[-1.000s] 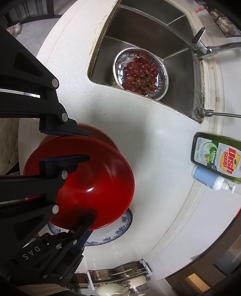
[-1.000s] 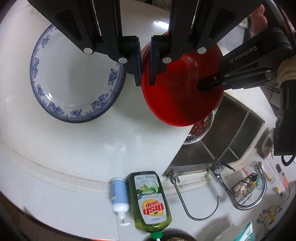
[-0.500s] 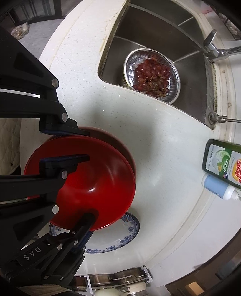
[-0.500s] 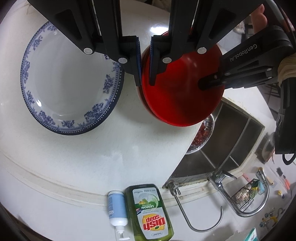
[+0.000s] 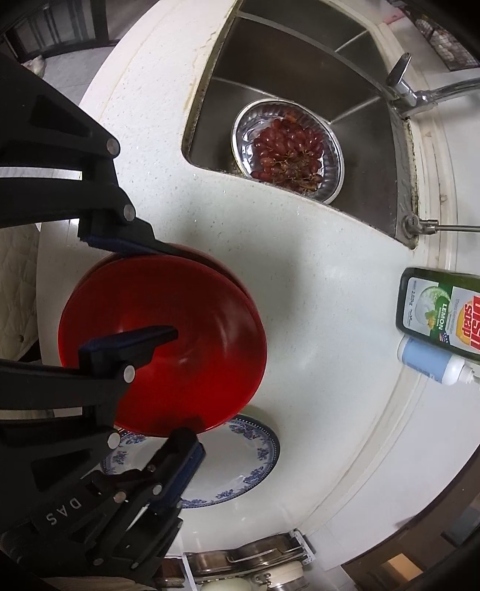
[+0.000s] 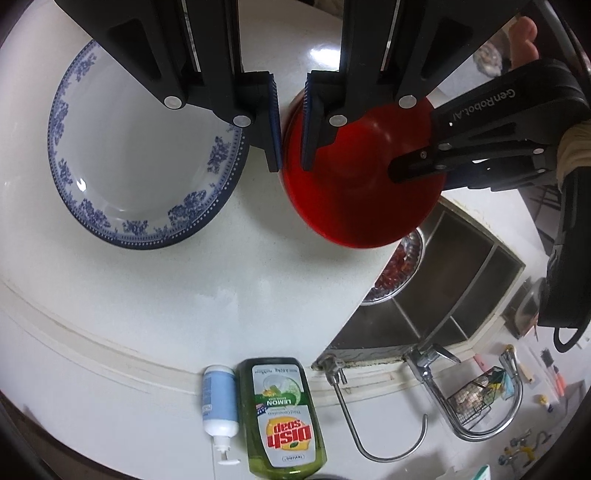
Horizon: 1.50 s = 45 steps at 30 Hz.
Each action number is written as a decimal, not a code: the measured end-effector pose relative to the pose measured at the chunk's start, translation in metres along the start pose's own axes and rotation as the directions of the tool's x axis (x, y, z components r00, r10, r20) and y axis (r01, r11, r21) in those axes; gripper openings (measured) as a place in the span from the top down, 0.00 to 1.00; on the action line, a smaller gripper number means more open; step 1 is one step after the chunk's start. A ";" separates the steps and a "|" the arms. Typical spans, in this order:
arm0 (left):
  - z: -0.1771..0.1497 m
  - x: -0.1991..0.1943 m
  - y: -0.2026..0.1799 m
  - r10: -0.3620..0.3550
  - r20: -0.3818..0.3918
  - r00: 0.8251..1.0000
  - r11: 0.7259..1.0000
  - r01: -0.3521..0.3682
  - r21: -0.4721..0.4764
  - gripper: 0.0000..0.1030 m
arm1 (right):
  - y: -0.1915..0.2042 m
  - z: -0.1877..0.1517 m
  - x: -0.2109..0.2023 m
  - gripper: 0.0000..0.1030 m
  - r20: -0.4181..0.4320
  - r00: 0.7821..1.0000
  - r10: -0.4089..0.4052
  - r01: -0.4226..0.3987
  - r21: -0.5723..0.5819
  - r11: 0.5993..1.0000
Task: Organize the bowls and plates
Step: 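Lower the red bowl onto the pink bowl and open both grippers, then close both grippers on the rim of the stacked bowls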
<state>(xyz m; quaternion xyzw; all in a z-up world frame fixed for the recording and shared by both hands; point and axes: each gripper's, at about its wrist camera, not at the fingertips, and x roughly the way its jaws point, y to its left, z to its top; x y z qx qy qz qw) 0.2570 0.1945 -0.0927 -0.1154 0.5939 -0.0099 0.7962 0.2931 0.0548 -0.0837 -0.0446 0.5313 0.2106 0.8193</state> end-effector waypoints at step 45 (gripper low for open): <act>-0.021 -0.004 0.018 0.026 0.143 0.989 0.990 -0.045 0.130 0.44 | -0.008 -0.041 -0.005 0.71 0.142 0.990 0.004 -0.039 0.241 0.970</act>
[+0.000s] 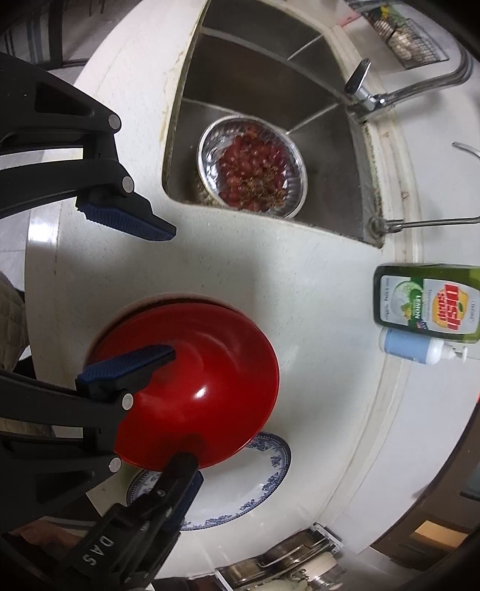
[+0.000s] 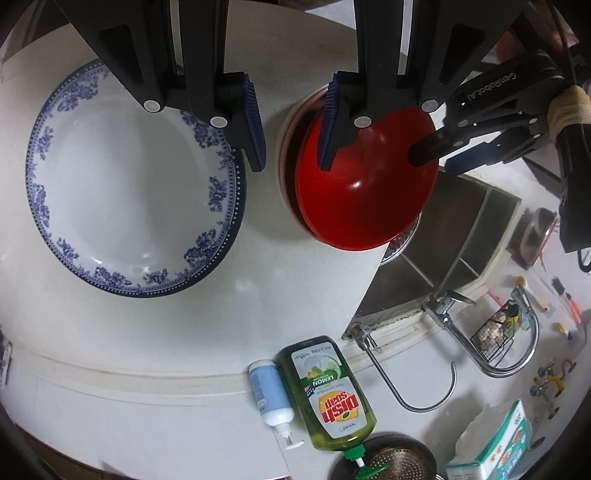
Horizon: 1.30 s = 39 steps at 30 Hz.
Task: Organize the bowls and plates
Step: 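Close both grippers on the rim of the stacked bowls, then lift the bowl stack and lower it onto the blue-and-white plate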
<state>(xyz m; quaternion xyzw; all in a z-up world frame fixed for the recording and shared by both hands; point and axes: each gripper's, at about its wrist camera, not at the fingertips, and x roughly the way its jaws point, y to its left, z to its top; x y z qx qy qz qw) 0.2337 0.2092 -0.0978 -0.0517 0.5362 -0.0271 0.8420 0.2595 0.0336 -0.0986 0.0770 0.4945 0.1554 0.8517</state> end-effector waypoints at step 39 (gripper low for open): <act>0.002 0.025 0.005 -0.114 -0.136 0.984 0.987 0.097 -0.125 0.73 | 0.000 0.009 0.019 0.83 -0.062 0.998 0.014 -0.012 0.036 0.999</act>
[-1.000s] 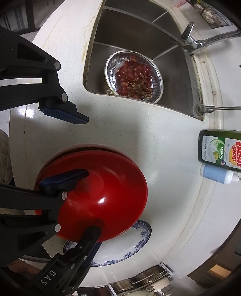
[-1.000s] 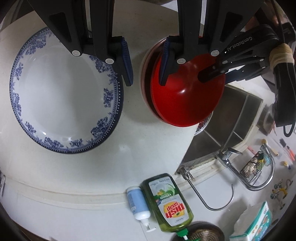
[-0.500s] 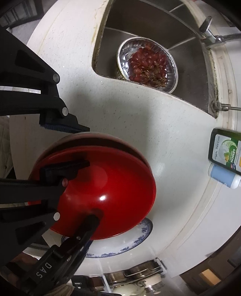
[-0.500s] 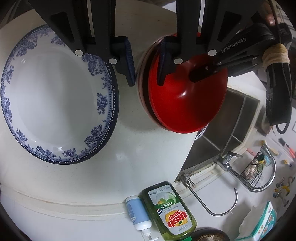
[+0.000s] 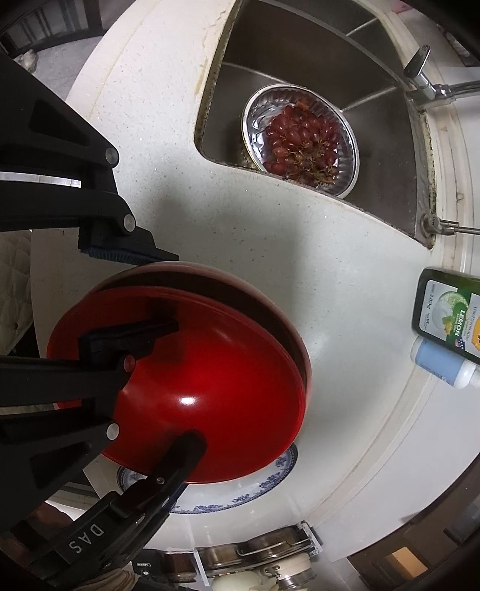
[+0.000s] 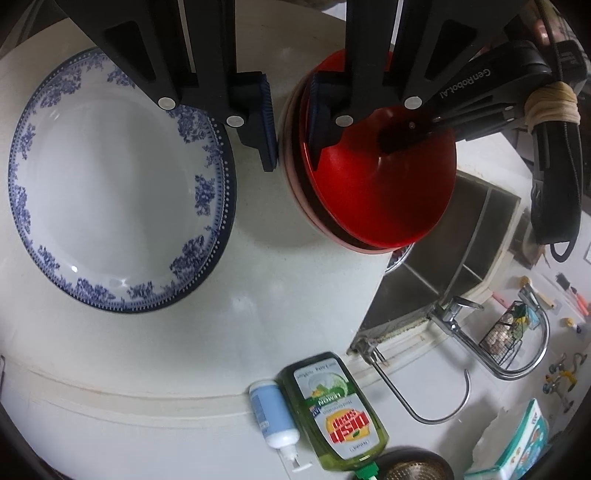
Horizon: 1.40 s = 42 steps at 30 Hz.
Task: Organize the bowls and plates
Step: 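Lift the bowl stack and lower it onto the blue-and-white plate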
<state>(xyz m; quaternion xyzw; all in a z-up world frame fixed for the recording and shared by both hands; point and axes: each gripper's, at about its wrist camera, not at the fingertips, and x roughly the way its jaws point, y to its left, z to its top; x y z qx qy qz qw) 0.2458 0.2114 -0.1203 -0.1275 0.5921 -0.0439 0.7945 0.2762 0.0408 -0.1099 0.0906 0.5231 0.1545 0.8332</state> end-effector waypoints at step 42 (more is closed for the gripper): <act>0.032 0.031 -0.191 -0.078 -0.100 0.992 0.959 0.102 0.265 0.73 | -0.162 0.008 -0.084 0.83 0.019 0.987 -0.161 0.145 0.347 0.927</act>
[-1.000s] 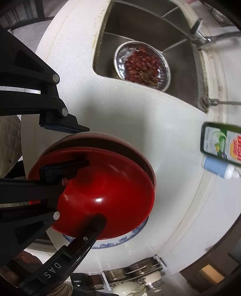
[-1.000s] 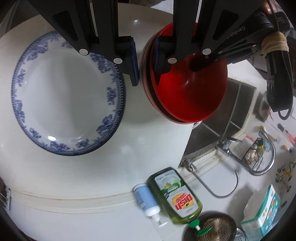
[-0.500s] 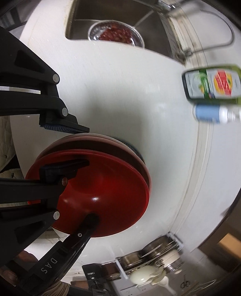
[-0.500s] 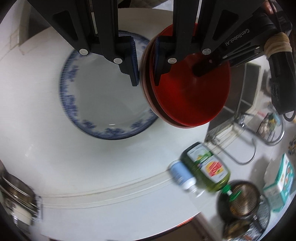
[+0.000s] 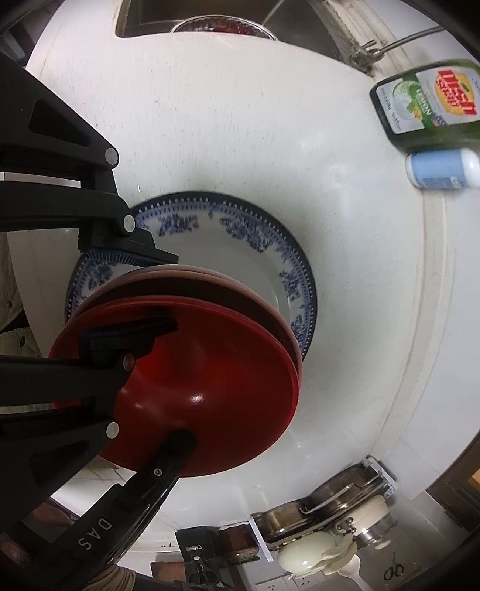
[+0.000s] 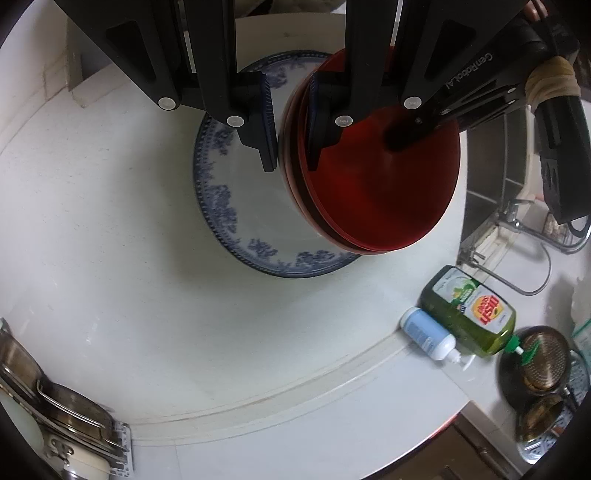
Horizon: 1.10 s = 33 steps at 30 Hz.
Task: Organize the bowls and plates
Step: 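Lift the bowl stack and lower it onto the blue-and-white plate, then open both grippers to release the bowls on the plate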
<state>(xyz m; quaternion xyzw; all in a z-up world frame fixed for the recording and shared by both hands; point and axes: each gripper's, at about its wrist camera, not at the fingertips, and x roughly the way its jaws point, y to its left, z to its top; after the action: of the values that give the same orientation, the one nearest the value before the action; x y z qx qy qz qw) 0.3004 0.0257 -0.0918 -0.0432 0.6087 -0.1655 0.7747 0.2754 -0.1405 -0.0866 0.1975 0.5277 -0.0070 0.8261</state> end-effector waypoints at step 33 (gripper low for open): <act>0.016 0.006 -0.003 0.101 0.064 0.993 0.995 -0.102 0.003 0.43 | -0.005 0.013 0.012 0.70 0.014 0.999 -0.037 0.037 0.001 0.999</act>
<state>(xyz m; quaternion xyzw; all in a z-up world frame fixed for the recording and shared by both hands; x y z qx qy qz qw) 0.3162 0.0194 -0.0923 -0.0152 0.5844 -0.1263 0.8014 0.2907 -0.1474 -0.0945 0.1879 0.5253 -0.0237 0.8296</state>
